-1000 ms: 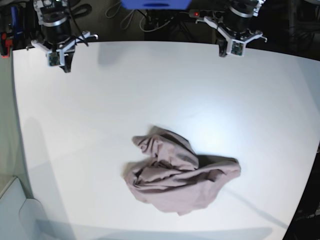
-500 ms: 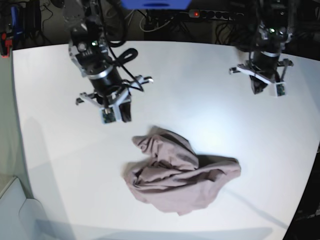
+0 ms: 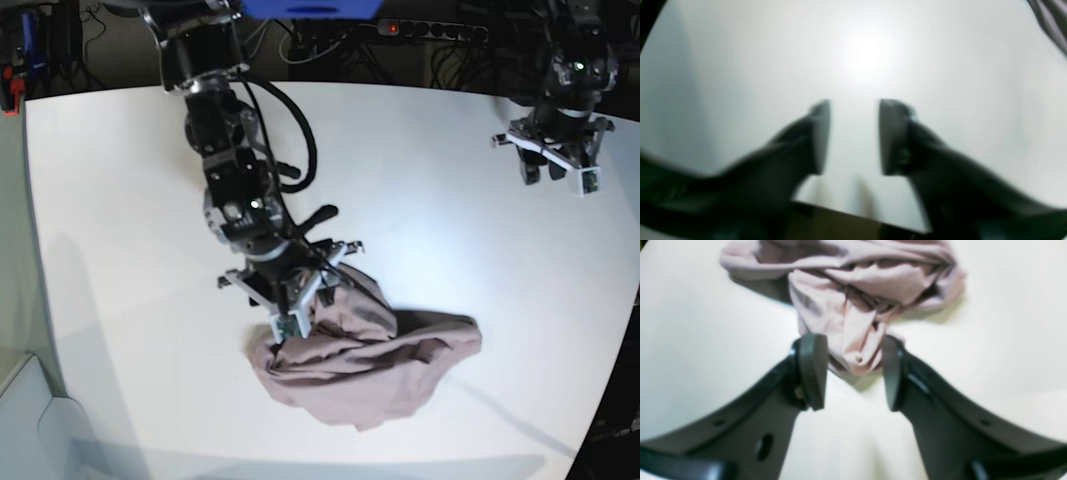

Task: Layout the t-shirt on the table in an organized manner, then fold the t-shirt properly
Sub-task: 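Lower the right gripper onto the crumpled pink shirt and grasp a fold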

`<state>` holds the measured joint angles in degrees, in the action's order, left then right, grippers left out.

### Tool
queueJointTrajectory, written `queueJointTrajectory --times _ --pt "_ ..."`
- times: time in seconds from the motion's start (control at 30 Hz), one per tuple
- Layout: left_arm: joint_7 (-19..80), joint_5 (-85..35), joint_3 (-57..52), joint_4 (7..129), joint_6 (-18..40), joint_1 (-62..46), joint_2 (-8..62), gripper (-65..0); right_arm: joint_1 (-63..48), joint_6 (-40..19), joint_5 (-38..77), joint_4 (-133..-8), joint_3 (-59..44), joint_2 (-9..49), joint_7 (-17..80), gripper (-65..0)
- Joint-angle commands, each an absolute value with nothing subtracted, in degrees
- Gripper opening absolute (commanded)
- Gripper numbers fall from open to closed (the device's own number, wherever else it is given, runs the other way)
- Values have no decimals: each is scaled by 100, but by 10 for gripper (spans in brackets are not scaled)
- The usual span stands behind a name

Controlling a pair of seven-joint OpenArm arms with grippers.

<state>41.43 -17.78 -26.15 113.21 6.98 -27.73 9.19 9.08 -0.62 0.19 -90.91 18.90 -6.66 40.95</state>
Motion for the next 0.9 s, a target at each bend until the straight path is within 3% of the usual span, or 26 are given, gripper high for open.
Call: queueJointTrajectory --times 0.0,0.07,0.23,0.63,0.73,0.8,0.87 --pt "4048 -1798 -2774 11415 910 -2765 910 -312 1103 -75 40 -9015 1903 -787 3837 -345" --pt "4066 -1798 -3099 11415 1341 -2765 734 -243 1200 -75 40 -8708 1903 -831 3582 -333" --pt "4066 -1789 -3881 11398 2000 -2721 514 -258 1270 -75 40 -7969 1903 -840 3204 -328" --pt "4066 -1815 -4031 11231 2070 -2738 523 -269 1305 -75 40 -6949 1895 -822 2431 -345" --pt "4066 -1815 -4031 11231 2070 -2747 523 -269 1305 -75 40 -6985 1895 -813 2448 -474" --pt "4066 -1815 -4040 11231 2070 -2747 541 -269 1226 -75 40 -7363 1877 -796 2475 -642" --pt "4066 -1815 -4040 11231 2070 -2747 541 -269 945 -75 31 -8110 1886 -620 2668 -650"
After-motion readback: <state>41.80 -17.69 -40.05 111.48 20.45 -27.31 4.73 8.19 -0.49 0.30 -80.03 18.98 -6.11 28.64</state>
